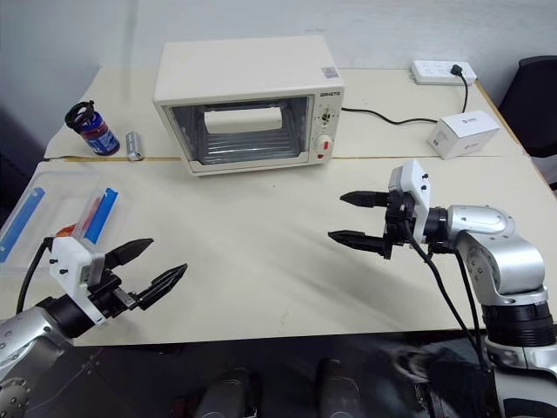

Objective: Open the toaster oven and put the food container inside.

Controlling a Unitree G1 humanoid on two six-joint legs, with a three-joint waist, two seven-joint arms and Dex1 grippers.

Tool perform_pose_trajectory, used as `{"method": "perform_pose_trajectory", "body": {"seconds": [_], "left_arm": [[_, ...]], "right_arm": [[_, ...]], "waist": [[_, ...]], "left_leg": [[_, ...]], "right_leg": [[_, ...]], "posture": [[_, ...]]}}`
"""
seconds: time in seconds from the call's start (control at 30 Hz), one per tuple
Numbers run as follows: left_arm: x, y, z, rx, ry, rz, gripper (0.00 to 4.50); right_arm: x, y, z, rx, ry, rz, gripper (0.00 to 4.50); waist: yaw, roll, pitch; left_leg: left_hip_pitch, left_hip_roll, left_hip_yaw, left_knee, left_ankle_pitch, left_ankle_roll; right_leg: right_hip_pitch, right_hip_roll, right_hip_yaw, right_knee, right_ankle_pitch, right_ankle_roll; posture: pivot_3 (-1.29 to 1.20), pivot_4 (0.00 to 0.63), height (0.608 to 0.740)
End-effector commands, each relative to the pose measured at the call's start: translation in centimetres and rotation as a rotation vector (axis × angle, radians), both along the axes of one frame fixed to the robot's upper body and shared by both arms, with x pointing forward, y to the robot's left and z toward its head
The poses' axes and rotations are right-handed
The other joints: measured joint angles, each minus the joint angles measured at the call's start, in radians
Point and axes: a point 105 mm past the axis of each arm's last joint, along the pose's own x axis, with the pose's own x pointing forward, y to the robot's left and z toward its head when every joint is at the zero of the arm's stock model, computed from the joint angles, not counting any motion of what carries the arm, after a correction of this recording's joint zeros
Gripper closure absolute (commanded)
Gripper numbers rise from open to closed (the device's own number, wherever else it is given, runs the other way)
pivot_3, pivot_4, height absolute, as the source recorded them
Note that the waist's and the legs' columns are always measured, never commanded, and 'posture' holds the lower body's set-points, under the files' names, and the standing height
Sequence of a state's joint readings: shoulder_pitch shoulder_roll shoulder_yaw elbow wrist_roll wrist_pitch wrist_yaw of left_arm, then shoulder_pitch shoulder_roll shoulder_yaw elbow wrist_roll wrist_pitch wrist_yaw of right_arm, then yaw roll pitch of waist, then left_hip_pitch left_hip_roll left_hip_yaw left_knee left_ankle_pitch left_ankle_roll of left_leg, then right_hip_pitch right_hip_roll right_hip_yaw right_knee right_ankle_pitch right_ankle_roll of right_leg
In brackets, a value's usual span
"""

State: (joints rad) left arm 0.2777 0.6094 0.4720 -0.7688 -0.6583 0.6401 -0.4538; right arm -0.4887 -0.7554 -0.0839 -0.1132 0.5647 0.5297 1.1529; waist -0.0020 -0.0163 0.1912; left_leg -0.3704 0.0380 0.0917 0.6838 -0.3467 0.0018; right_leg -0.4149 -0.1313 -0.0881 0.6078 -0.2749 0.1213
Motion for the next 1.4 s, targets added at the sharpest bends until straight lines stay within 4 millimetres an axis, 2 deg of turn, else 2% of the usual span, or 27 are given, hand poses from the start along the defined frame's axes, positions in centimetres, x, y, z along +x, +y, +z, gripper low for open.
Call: {"method": "perform_pose_trajectory", "body": {"seconds": [0.03, 0.33, 0.53, 0.67, 0.77, 0.93, 1.03, 1.2, 1.4], "left_arm": [[0.1, 0.1, 0.5, 0.019, -0.031, 0.013, 0.00], [0.2, 0.3, -0.1, -0.019, -0.001, 0.056, 0.00], [0.3, -0.4, 0.6, -0.057, -0.009, 0.007, 0.00], [0.3, -1.7, 2.7, -0.138, -0.057, -0.057, 0.00], [0.6, -2.6, 4.9, -0.165, -0.110, -0.100, 0.00], [0.8, -3.0, 8.6, -0.163, -0.198, -0.149, 0.00], [0.9, -2.8, 10.3, -0.124, -0.236, -0.157, 0.00], [1.3, -2.2, 11.5, -0.071, -0.264, -0.132, 0.00], [2.0, -1.3, 11.6, -0.048, -0.277, -0.082, 0.00]], "right_arm": [[-0.2, 0.2, 0.6, 0.002, -0.043, 0.003, 0.04], [0.2, 0.4, 0.5, -0.001, -0.053, -0.021, 0.04], [1.3, 1.4, 0.5, 0.032, -0.042, -0.049, 0.04], [2.7, 3.5, 0.8, 0.085, -0.046, -0.060, 0.04], [4.4, 4.8, 1.4, 0.127, -0.061, -0.089, 0.04], [9.0, 5.8, 2.8, 0.213, -0.060, -0.224, 0.04], [10.9, 6.7, 4.1, 0.264, -0.051, -0.248, 0.04], [11.8, 8.7, 5.7, 0.296, -0.075, -0.196, 0.04], [11.4, 11.4, 7.1, 0.314, -0.107, -0.104, 0.04]], "waist": [[0.000, 0.000, 0.000], [0.000, 0.000, 0.000], [-0.002, 0.000, 0.000], [-0.002, 0.000, 0.000], [-0.003, 0.000, 0.000], [-0.007, 0.000, 0.000], [-0.017, 0.000, 0.000], [-0.029, 0.001, 0.000], [-0.034, 0.001, 0.001]], "left_leg": [[0.000, 0.000, 0.000, 0.000, 0.000, 0.000], [0.000, 0.000, 0.000, 0.000, 0.000, 0.000], [0.000, 0.000, 0.000, 0.000, 0.000, 0.000], [0.000, 0.000, 0.000, 0.000, 0.000, 0.000], [0.000, 0.001, 0.000, 0.001, 0.001, -0.001], [0.000, -0.001, 0.000, 0.001, 0.001, -0.001], [-0.001, -0.001, 0.000, 0.001, 0.001, -0.001], [-0.001, -0.002, 0.001, -0.001, 0.001, -0.001], [-0.002, -0.001, 0.001, -0.001, 0.001, -0.001]], "right_leg": [[0.000, 0.000, 0.000, 0.000, 0.000, 0.000], [0.000, 0.000, 0.000, 0.000, 0.000, 0.000], [0.000, 0.000, 0.000, 0.000, 0.000, 0.000], [0.000, 0.000, 0.001, 0.001, 0.000, 0.000], [-0.001, 0.000, 0.001, 0.002, 0.000, 0.000], [-0.001, 0.000, 0.001, 0.003, 0.000, 0.000], [-0.002, 0.000, 0.001, 0.003, 0.000, 0.000], [-0.002, 0.000, 0.001, 0.003, 0.000, 0.000], [-0.003, 0.001, 0.001, 0.003, 0.000, 0.000]], "posture": [[0.00, 0.150, 0.740], [0.00, 0.150, 0.740], [0.00, 0.150, 0.740], [0.00, 0.150, 0.740], [0.00, 0.150, 0.740], [0.00, 0.150, 0.740], [0.00, 0.150, 0.740], [0.00, 0.150, 0.740], [0.00, 0.150, 0.740]]}}
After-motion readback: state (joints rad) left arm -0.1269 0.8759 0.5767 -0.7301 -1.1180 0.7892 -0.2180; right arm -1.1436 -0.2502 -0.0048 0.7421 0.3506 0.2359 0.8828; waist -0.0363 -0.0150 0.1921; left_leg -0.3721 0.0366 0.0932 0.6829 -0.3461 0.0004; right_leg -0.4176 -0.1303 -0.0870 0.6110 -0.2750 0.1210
